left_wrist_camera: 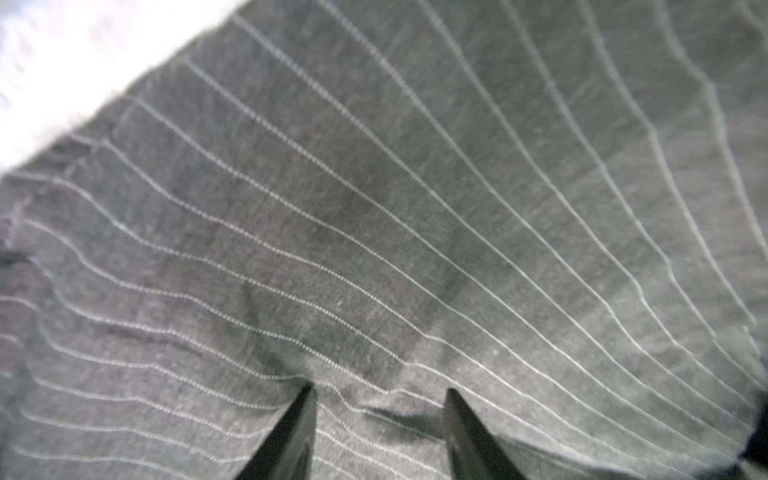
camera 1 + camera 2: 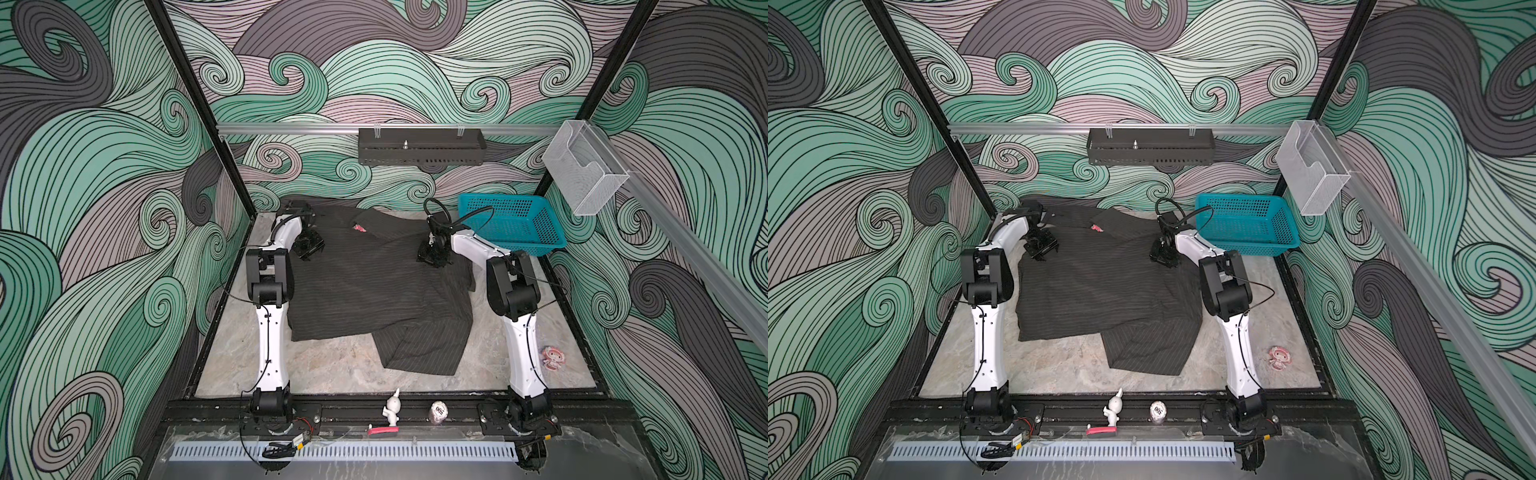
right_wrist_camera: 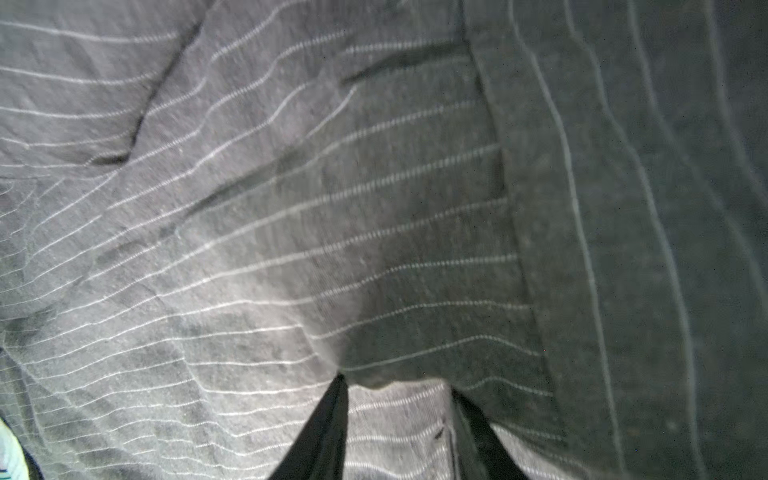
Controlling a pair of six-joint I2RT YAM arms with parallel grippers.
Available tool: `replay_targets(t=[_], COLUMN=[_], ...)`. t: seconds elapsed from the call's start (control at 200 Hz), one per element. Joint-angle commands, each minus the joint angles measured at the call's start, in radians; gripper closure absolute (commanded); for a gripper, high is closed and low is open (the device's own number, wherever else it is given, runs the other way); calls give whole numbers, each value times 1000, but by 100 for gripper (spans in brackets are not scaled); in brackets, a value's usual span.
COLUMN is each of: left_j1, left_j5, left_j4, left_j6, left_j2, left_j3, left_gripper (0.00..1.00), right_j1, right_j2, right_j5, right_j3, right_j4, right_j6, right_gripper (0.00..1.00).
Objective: Fold and stack the long sleeve shirts
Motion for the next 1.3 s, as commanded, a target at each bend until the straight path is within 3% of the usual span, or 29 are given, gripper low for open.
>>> replay_targets(t=[0.0, 0.195, 0.34, 0.475, 0.63, 0.806, 1.111, 1.296], left_j1=[6, 6, 9, 18, 34, 53, 68, 72], left_j5=[50, 84, 83, 79, 121, 201, 217, 199], left_j4=[-50, 120, 189, 283, 266, 303, 340, 271], left_j6=[39, 54, 38, 7, -32, -64, -64, -23], left_j2=[-139, -630, -932, -1113, -1132, -1054, -953, -1014], left_j3=[-75, -486, -819, -1101, -1231, -1292, -1354, -1380], left_gripper=[41, 33, 34, 35, 36, 36, 36, 34], right_j1=[17, 134, 277, 443, 619, 740, 787, 777], right_j2=[-81, -387, -556, -635, -631, -529, -329, -270], right_j5=[47, 227, 282, 287, 288, 271, 254, 280], right_j3=[-5, -178, -339, -468, -541, -519, -446, -434], right_j4=[-64, -124, -178, -207, -213, -187, -166, -165], right_j6=[-65, -182, -188, -152, -99, -60, -20, -17], right_gripper=[51, 31, 30, 34, 39, 42, 30, 31])
